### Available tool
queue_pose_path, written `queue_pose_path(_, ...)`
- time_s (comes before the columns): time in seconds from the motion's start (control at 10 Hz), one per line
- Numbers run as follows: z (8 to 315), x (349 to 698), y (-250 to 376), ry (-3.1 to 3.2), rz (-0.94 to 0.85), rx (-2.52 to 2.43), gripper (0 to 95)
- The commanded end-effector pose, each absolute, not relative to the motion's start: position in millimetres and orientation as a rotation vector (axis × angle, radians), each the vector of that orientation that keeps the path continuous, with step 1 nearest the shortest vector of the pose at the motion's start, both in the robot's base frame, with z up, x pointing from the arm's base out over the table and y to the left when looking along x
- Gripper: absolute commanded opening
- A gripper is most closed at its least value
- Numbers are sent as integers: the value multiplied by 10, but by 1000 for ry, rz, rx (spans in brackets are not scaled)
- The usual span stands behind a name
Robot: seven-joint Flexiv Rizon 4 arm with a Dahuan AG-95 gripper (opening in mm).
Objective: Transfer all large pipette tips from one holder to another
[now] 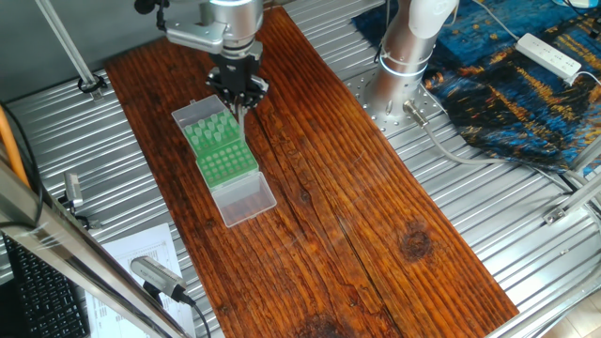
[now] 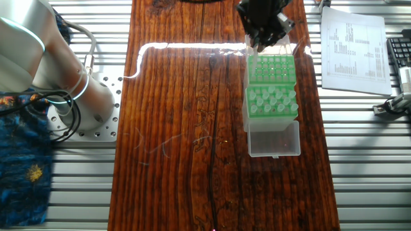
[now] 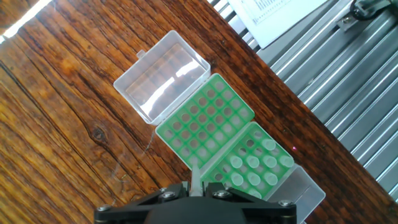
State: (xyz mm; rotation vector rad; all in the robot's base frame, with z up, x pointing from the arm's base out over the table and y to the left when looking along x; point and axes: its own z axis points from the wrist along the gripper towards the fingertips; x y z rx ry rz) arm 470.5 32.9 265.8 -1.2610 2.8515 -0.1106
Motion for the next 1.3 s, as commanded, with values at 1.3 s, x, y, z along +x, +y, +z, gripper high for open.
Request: queue_pose_path(1.3, 2444, 5048, 46, 2726, -46, -1509, 190)
